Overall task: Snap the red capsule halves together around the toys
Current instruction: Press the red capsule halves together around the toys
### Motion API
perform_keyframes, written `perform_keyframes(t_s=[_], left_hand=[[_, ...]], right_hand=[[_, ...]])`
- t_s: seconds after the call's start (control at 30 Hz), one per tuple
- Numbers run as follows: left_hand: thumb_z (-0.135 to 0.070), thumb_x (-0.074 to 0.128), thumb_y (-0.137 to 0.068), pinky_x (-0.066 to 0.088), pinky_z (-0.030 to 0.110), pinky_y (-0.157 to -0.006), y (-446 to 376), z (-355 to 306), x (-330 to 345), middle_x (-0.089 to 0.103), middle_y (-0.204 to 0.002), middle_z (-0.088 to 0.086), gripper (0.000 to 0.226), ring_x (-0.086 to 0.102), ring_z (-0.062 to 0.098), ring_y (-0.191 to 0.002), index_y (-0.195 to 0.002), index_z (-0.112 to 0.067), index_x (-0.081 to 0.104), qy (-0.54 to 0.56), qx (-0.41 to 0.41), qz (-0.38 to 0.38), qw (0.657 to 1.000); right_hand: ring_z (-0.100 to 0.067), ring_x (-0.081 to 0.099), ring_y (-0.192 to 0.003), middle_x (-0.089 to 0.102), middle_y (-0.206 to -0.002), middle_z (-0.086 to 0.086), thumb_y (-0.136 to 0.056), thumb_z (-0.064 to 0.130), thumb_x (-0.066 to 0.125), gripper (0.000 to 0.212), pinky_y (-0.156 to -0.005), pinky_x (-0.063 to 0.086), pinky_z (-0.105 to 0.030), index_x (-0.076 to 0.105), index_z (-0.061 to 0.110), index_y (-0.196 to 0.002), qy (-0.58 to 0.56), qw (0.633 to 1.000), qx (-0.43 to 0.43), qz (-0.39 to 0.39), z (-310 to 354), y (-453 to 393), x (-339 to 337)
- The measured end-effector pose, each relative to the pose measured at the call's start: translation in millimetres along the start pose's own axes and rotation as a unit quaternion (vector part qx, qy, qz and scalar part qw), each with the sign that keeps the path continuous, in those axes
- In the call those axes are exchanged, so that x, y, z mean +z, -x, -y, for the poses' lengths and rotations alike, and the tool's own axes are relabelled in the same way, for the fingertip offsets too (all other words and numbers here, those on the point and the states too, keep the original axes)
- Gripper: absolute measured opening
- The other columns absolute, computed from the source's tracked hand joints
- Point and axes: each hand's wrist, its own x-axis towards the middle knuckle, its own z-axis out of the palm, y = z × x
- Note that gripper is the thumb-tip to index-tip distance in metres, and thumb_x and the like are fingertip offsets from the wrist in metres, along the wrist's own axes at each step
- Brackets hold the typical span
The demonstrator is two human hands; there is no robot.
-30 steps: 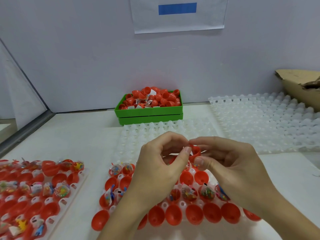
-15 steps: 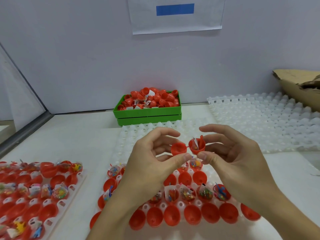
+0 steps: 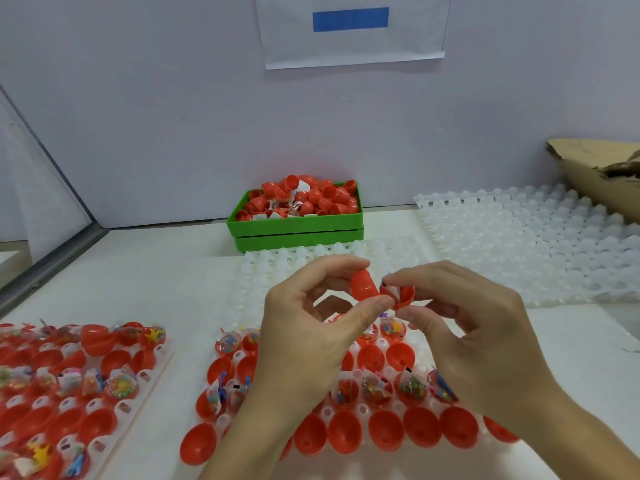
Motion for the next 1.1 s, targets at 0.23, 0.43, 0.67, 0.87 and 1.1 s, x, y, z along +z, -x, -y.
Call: perform_keyframes(t_s=[0.23,0.43,0.67,0.87,1.1], left_hand=[[-0.035,0.081,-0.068,0.057,0.018,-0.077,3.0,1.8,2.4,0.076,-0.091,-0.015,0.036,0.072,0.007,-0.089,-0.104,-0.031,0.074,-0.044,-0.018,0.022,0.999],[-0.026,0.079,-0.079,0.058,0.023,-0.081,2.1,3.8,2.6,0.073,-0.094,-0.011,0.023,0.070,0.013,-0.096,-0.101,-0.030,0.073,-0.031,-0.018,0.058,0.998],[-0.022,0.069,-0.085,0.055,0.022,-0.083,3.6,7.3,4.2,0.066,-0.092,-0.008,0.014,0.066,0.015,-0.094,-0.097,-0.029,0.063,-0.041,0.000,0.106,0.994],[-0.023,0.069,-0.085,0.058,0.026,-0.080,3.5,9.6,3.4,0.064,-0.089,-0.006,0.010,0.065,0.020,-0.091,-0.095,-0.022,0.065,-0.092,0.034,0.105,0.990],[-0.026,0.065,-0.088,0.057,0.020,-0.075,3.6,7.8,3.3,0.062,-0.089,-0.010,0.013,0.065,0.010,-0.084,-0.097,-0.017,0.063,-0.161,0.081,0.101,0.978]], right_hand=[[-0.005,0.071,-0.088,0.069,-0.096,0.017,-0.076,-0.006,0.078,0.071,-0.073,0.056,-0.018,0.050,0.043,-0.118,-0.026,0.999,0.024,0.008,-1.8,4.1,1.6],[0.000,0.069,-0.090,0.071,-0.095,0.021,-0.076,0.002,0.080,0.045,-0.073,0.055,-0.015,0.066,0.027,-0.111,0.004,1.000,0.005,-0.009,-0.8,2.4,0.2],[-0.003,0.067,-0.088,0.070,-0.095,0.014,-0.077,0.000,0.070,0.030,-0.070,0.055,-0.018,0.073,0.016,-0.103,0.032,0.999,-0.030,0.006,-0.3,1.1,-0.7],[0.001,0.069,-0.088,0.069,-0.094,0.020,-0.076,0.000,0.069,0.039,-0.072,0.054,-0.012,0.066,0.026,-0.106,-0.006,1.000,-0.006,-0.003,1.4,3.1,1.9],[0.011,0.061,-0.078,0.068,-0.089,0.016,-0.074,-0.006,0.071,0.031,-0.064,0.034,0.006,0.074,0.015,-0.096,0.050,0.998,-0.031,0.002,-0.4,4.6,3.9]])
